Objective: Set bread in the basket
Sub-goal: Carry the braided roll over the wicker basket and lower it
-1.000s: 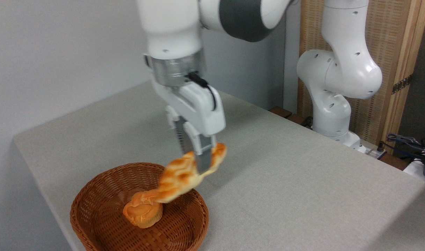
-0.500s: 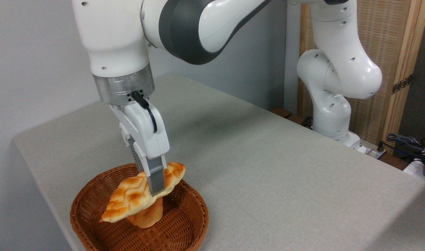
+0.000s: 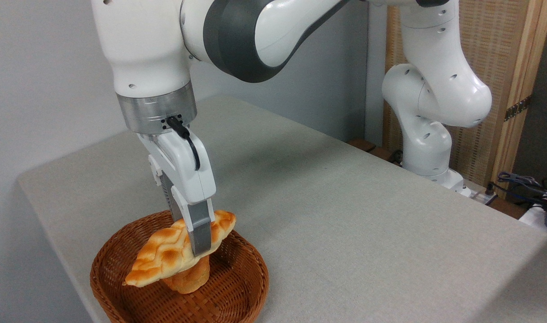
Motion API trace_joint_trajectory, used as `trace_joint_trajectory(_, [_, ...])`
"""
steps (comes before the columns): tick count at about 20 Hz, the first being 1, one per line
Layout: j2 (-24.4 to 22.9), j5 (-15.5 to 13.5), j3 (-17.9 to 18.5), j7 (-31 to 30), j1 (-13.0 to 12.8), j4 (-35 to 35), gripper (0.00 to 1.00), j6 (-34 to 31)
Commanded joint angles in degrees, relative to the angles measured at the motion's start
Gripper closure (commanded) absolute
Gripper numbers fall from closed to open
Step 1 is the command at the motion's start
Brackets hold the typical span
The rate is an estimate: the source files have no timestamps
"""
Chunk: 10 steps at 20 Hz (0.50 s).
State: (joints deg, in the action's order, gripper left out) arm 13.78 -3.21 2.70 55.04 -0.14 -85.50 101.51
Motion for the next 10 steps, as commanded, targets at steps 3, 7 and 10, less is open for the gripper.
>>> trace_joint_trajectory(3, [0.02,0.31,0.46,-0.9,-0.12,1.21,0.0,0.09])
trace_joint_trajectory(7, [-0.07,0.22,0.99,-0.81,0.05,1.3,0.0,0.18])
trace_joint_trajectory(10, [-0.07,0.13,0.99,-0.81,0.23,1.39,0.0,0.18])
